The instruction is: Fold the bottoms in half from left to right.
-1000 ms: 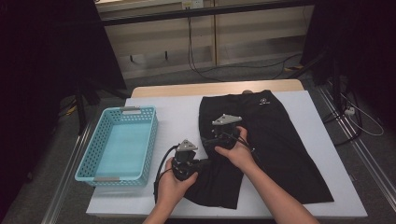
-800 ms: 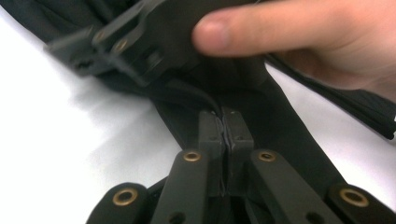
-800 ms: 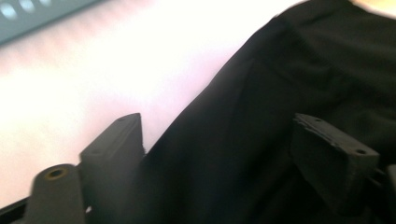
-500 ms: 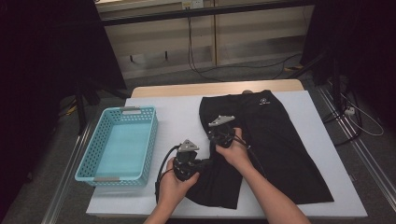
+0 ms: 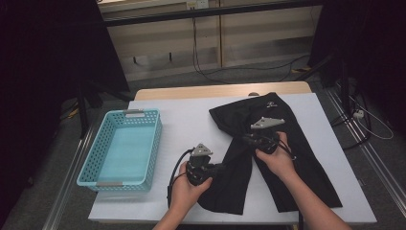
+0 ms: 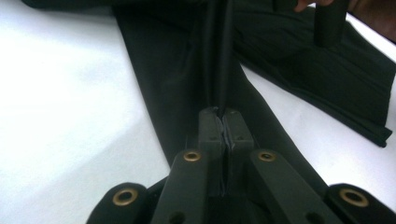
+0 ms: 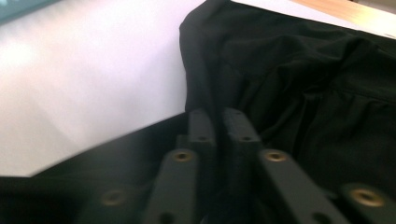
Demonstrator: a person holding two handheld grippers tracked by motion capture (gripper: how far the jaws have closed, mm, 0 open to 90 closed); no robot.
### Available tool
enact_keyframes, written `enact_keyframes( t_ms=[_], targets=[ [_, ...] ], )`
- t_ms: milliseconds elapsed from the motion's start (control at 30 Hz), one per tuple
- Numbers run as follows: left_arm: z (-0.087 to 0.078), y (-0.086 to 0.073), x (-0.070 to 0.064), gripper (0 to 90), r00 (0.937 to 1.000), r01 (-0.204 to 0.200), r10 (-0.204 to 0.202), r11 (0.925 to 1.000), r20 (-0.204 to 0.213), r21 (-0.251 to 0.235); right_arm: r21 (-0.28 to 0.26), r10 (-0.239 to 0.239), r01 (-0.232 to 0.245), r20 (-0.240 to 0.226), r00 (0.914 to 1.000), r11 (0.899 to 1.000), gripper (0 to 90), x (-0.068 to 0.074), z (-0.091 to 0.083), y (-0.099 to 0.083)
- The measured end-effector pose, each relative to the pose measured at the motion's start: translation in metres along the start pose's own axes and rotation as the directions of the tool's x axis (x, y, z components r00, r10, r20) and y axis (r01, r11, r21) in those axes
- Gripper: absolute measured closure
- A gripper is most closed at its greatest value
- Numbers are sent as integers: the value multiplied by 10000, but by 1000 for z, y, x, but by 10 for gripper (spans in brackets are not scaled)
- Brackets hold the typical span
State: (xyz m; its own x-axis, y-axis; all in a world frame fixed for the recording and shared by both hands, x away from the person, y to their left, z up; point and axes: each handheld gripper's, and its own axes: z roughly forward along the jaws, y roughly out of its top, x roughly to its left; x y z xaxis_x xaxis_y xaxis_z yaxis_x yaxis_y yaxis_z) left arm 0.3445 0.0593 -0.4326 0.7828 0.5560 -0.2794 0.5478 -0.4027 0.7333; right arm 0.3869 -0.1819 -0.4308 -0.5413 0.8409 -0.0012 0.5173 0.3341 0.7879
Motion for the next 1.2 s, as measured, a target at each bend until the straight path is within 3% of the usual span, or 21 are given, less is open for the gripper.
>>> enact_keyframes(
  t_ms=[100, 167, 233, 333, 400, 500, 700, 733, 900, 967, 1033, 1200],
  targets=[
    [0, -1, 2, 882, 10000, 1, 0, 10000, -72, 9, -125, -279, 279, -44, 9996, 9995, 567, 7, 10, 2],
    [0, -1, 3, 881, 10000, 13, -14, 10000, -95, -26, -217, -612, 614, 103, 9981, 9979, 500, 13, 18, 7],
    [-1, 0, 4, 882, 9999, 26, -26, 10000, -98, -25, -297, -546, 548, 43, 9985, 9981, 437, 17, 26, 14],
    [-2, -1, 5, 882, 10000, 53, -53, 10000, -59, -37, -269, -643, 644, 31, 9979, 9976, 401, 22, 41, 24],
    [-2, -2, 4, 882, 10000, 43, -43, 10000, -57, -64, -313, -456, 452, -139, 9989, 9985, 385, 23, 52, 30],
    [-3, -2, 4, 882, 10000, 22, -23, 9999, -86, -99, -361, -117, 116, -35, 9999, 9993, 368, 22, 66, 37],
    [-5, -3, 5, 881, 9995, -49, 45, 9999, -318, -150, 34, -149, 150, -277, 9995, 9999, 451, 22, 85, 38],
    [-5, -3, 6, 881, 9996, 0, -4, 9999, -280, -163, 128, -244, 245, -66, 9997, 9996, 469, 22, 86, 37],
    [-5, -2, 6, 882, 9997, 21, -26, 9997, -248, -237, 55, -149, 149, 45, 9999, 9999, 795, 16, 84, 37],
    [-6, 0, 6, 882, 9997, -8, 2, 9996, -227, -292, -106, 134, -134, -58, 9999, 9999, 894, 12, 80, 38],
    [-6, 2, 5, 883, 9998, -83, 77, 9994, -168, -346, -294, 748, -757, -287, 9968, 9967, 898, 5, 75, 39],
    [-8, 12, -2, 883, 9997, -217, 223, 9980, 88, -590, -616, 1229, -1246, -310, 9919, 9903, 898, -11, 56, 47]
  ],
)
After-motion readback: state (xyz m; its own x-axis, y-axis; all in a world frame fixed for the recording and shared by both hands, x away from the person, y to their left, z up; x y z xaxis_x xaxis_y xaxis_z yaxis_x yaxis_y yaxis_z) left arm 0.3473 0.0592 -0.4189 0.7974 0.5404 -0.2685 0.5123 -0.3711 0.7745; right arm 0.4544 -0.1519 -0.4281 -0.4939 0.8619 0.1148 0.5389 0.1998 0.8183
